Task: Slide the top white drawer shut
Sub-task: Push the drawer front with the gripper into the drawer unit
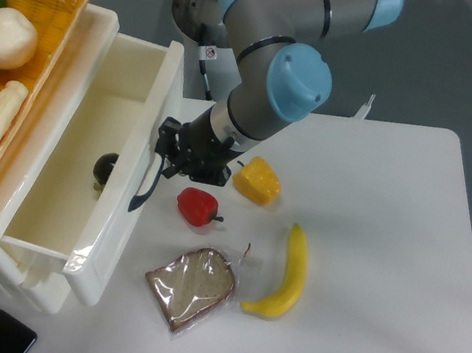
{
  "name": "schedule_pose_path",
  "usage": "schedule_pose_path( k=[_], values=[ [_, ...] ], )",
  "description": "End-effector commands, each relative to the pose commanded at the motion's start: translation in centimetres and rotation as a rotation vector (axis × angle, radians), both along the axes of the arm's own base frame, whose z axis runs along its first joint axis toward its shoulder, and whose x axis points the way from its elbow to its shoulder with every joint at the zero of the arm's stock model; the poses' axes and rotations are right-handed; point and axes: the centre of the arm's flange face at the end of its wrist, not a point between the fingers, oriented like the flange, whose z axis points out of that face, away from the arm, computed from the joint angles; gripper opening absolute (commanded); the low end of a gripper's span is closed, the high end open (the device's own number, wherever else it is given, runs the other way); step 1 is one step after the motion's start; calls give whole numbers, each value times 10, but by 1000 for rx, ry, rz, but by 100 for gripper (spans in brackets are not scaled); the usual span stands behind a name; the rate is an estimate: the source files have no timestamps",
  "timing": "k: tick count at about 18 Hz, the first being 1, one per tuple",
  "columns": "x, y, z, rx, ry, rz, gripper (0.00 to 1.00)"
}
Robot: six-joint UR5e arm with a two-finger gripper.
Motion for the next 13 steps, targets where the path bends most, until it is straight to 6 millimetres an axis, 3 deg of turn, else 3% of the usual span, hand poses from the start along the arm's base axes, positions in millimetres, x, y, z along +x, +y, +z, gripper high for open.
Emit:
schedule_pose_path(
  k=[13],
  values=[
    [45, 21, 6, -11, 3, -46, 0]
  ],
)
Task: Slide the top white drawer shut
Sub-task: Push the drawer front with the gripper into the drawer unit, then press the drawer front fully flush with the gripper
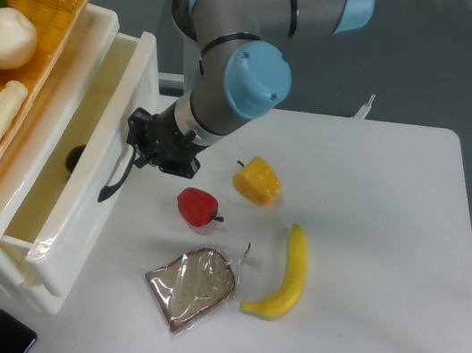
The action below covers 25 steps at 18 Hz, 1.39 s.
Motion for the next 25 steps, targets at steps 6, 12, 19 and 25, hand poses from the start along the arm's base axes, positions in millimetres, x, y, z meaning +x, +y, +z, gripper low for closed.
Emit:
schedule_pose_path(
  k=[6, 12, 19, 25],
  values=[
    [9, 6, -3, -4, -3, -19, 0],
    [15, 10, -4, -11, -8, -12, 0],
    [16, 11, -1, -7, -4, -15, 0],
    [21, 13, -5, -15, -10, -18, 0]
  ],
)
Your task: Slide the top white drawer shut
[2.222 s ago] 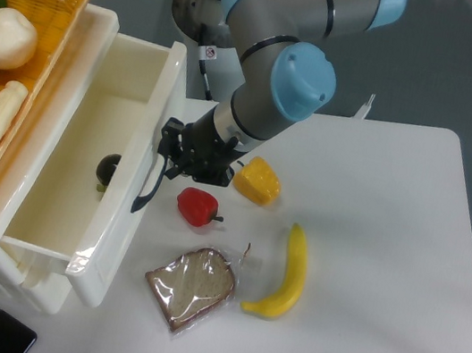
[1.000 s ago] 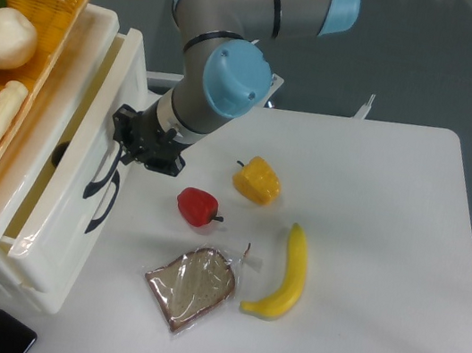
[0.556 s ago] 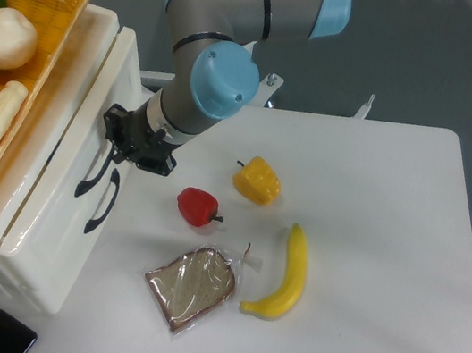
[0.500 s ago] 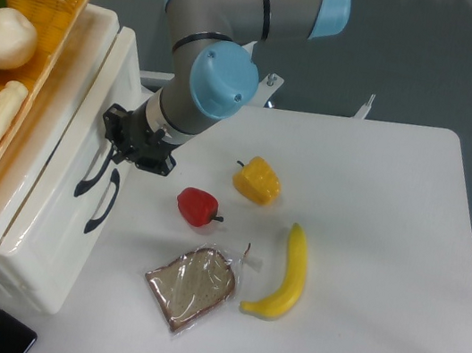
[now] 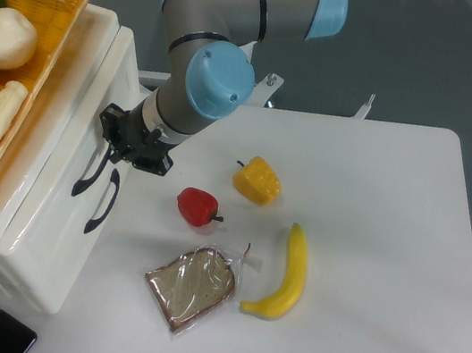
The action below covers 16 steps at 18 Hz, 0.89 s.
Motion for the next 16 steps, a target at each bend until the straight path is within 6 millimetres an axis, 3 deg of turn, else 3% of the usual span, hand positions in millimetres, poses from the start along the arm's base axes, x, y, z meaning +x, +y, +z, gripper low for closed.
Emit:
schedule_pose_path(
  k=[7, 11, 12, 13, 16],
  values=[
    [5, 3, 0, 1, 4, -14, 0],
    [-35, -8, 10, 30, 28, 41, 58],
    [-50, -9, 7, 40, 43, 60, 86],
    [-62, -12, 8, 54, 60, 81, 100],
    [-101, -27, 15, 100, 116, 142, 100]
  ],
)
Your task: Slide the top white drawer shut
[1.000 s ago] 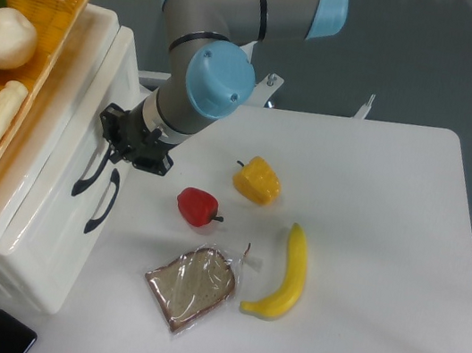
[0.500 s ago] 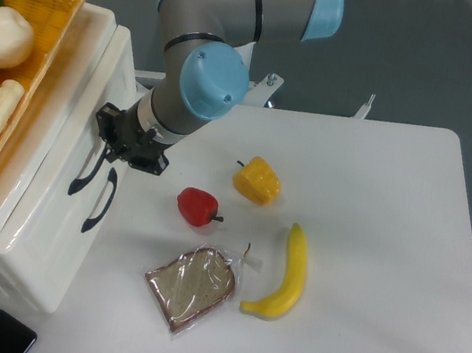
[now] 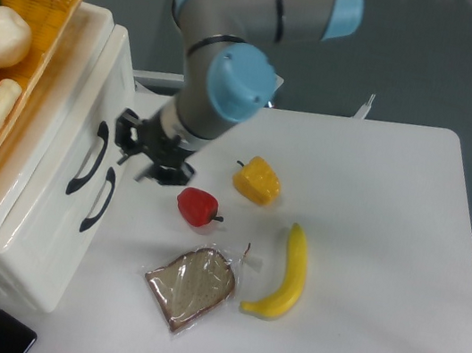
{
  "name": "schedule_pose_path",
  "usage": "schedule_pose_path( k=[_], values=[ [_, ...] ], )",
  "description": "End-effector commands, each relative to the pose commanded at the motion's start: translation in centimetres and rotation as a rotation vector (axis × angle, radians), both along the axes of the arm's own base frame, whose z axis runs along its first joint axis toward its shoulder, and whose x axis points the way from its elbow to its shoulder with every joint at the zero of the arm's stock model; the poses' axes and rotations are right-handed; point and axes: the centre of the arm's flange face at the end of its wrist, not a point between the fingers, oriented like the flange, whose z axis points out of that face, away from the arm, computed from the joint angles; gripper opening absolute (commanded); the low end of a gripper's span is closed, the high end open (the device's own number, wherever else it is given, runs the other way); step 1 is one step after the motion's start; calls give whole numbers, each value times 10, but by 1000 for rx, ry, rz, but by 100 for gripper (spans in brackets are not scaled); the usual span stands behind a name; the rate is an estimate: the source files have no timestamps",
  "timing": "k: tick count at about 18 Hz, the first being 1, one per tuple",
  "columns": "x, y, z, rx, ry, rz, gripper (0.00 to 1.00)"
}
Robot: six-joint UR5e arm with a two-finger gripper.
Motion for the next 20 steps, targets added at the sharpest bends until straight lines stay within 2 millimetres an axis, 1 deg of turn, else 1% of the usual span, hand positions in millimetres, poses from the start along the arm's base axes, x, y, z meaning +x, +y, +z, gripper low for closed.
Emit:
schedule_pose_path(
  k=[1, 3, 4, 6, 8, 9, 10, 12, 14, 16, 17, 19, 20],
  values=[
    [-13, -4, 1, 18, 27, 16, 100],
    [-47, -12, -9, 25, 108, 34, 100],
    [-62, -16, -11, 14, 165, 34, 100],
    [-91, -25, -25, -55, 247, 17, 100],
    [-111, -30, -41, -106, 290, -41, 100],
    [-123, -36, -50, -127, 305, -74, 100],
    [-131, -40, -57, -141, 323, -124, 100],
    [-156, -53, -73, -168, 362, -266, 100],
    [-173, -69, -80, -172, 394, -428, 100],
    [-187, -86, -79, -154, 409, -500, 100],
    [-190, -89, -82, -152, 407, -519, 100],
    [-195, -89, -94, -154, 395, -537, 100],
    [-196, -88, -95, -153, 401, -536, 100]
  ],
)
